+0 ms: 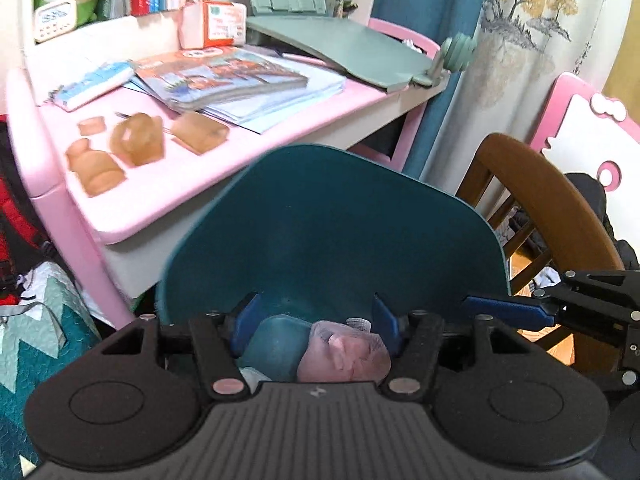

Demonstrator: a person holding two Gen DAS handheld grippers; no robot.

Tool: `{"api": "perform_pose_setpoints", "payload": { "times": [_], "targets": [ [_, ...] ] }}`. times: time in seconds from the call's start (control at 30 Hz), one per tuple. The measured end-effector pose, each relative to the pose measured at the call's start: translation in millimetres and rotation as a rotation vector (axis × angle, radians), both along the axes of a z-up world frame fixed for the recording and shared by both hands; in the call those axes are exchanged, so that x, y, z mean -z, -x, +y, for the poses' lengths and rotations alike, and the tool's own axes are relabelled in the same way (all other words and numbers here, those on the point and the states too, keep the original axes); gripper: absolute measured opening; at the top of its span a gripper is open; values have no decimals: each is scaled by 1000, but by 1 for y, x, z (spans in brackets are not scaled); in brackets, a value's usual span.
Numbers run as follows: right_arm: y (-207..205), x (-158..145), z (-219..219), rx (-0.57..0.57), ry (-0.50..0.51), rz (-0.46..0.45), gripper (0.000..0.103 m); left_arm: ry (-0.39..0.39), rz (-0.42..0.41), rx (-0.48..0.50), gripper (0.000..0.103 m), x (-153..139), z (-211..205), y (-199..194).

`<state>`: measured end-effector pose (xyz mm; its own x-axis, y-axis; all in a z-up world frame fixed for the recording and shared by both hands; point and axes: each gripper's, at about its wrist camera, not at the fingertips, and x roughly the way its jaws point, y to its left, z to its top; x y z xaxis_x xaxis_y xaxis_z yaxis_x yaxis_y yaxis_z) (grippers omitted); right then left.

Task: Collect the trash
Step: 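Open both tools to drop the net and bottle into the teal bin, then move both tools back down to the trash pile under the bed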

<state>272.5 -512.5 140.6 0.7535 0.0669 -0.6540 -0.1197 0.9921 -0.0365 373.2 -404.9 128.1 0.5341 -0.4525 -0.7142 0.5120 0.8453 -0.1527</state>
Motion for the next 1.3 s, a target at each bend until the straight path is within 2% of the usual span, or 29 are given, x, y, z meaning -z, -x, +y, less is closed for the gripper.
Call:
{"api": "perform_pose_setpoints", "payload": {
  "times": [0.3, 0.4, 0.5, 0.7, 0.8, 0.97, 1.03, 1.2, 1.3],
  "targets": [
    [29, -23, 25, -52, -13, -44, 35, 17, -61, -26, 60, -25, 44, 37],
    [38, -31, 39, -78, -18, -62, 35, 26, -80, -44, 60, -33, 66, 52],
    [49, -36, 56, -114, -26, -80, 35, 28, -101, -77, 65, -39, 92, 68],
    [64, -40, 99, -200, -44, -104, 36, 32, -126, -156, 65, -42, 148, 94],
    [65, -39, 123, -248, -58, -108, 37, 19, -142, -203, 65, -42, 179, 106],
    [66, -33, 165, -340, -87, -114, 40, 15, -157, -290, 75, -35, 234, 123],
    [65, -29, 183, -378, -103, -116, 41, 13, -156, -328, 75, -29, 257, 128],
    [60, -7, 227, -464, -146, -89, 43, -1, -143, -440, 77, -9, 314, 141],
    [59, 9, 255, -512, -152, -70, 44, -9, -132, -495, 82, 4, 345, 151]
  ]
}}
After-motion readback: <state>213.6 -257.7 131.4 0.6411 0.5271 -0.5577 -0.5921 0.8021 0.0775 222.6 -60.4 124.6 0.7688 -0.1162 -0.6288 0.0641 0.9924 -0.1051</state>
